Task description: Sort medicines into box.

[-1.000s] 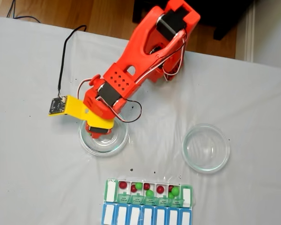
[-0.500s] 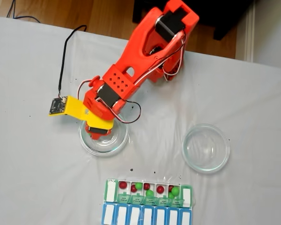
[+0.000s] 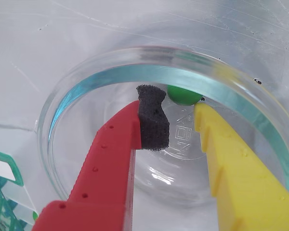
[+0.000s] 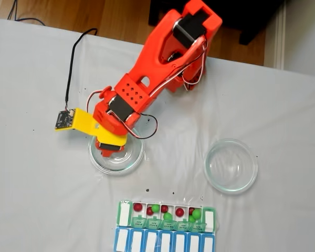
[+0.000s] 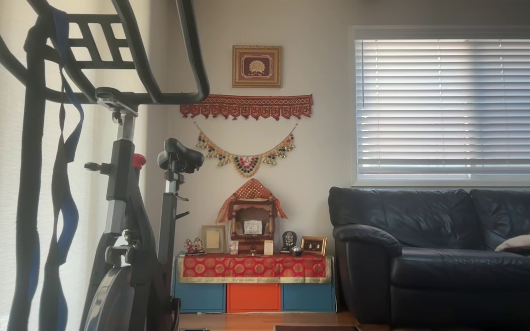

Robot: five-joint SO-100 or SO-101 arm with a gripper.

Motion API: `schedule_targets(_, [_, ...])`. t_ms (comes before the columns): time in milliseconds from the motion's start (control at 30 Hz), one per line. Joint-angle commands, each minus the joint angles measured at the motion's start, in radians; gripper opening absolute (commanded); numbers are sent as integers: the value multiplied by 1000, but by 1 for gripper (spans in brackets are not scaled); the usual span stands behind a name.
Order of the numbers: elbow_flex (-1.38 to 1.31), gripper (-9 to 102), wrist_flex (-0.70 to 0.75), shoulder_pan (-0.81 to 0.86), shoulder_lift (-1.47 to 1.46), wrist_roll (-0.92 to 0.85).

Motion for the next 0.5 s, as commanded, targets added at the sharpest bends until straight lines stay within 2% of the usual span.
schedule_targets(0, [-21,11,-25,3,2,-14])
schedule_targets(467, [-29,10,-21,17,14,5])
